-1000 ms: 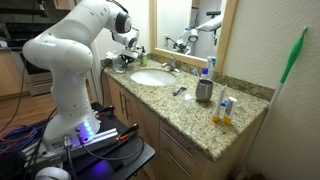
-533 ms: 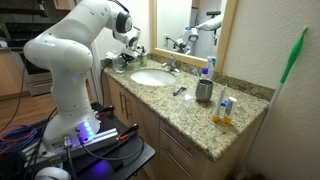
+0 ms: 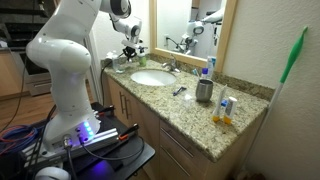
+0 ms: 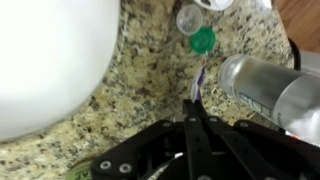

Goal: Move the tube at the left to the right of the sink

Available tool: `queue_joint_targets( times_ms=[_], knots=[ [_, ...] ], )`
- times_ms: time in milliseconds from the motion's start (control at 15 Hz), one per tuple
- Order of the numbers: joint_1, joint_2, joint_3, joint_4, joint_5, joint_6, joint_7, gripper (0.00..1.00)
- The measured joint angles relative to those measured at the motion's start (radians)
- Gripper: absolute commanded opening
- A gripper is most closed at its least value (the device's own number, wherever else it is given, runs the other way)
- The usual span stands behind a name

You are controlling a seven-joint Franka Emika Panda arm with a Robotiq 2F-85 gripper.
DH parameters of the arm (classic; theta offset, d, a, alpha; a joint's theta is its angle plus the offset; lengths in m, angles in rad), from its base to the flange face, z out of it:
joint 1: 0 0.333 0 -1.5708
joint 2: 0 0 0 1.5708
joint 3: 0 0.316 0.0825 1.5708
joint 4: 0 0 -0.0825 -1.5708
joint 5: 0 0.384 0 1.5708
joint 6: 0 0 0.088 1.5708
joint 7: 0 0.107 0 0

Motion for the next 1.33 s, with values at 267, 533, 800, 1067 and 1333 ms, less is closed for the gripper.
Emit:
queue_joint_targets(
  times_ms=[267, 533, 800, 1067, 1333],
  knots=[
    [0.003, -0.22, -0.049, -0.166, -0.025, -0.188, 0.136, 0.0],
    [-0.002, -0.433, -0.109, -0.356, 0.022, -0.325, 0.226, 0.0],
    [-0.02, -0.613, -0.167, -0.564, 0.112, -0.289, 0.227, 0.0],
    [-0.027, -0.745, -0.209, -0.742, 0.177, -0.204, 0.234, 0.0],
    [-0.035, -0.934, -0.237, -0.931, 0.194, -0.162, 0.354, 0.0]
  ],
)
